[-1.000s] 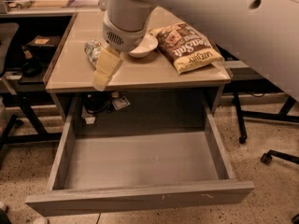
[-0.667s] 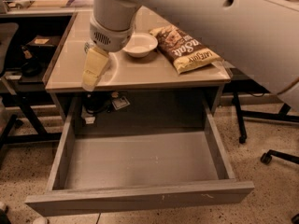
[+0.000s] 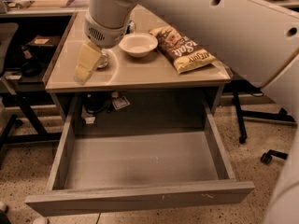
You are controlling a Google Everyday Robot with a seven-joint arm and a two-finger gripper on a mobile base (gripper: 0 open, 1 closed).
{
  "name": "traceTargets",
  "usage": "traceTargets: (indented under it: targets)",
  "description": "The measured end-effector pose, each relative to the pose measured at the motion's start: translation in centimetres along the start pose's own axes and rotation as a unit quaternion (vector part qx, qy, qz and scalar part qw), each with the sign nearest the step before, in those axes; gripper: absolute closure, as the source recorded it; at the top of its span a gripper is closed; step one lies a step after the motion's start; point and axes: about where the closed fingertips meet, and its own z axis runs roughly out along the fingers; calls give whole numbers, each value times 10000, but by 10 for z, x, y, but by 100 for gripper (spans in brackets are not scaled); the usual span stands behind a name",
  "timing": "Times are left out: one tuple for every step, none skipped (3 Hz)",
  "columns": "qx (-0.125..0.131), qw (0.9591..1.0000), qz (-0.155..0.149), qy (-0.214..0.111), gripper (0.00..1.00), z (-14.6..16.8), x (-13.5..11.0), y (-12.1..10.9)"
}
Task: Place 7up can into top drawer
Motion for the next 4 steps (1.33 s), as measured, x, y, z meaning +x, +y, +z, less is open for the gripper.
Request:
traceTargets:
  targets:
    - [-116,9998,128,-92,0,13,-25,-18]
    - [-255,9993,269,-42,0,28,-45,-40]
    - [-227,9992,294,-131,0,24,-51,-45]
    - [-293,9989,305,-186,0,31,-54,-46]
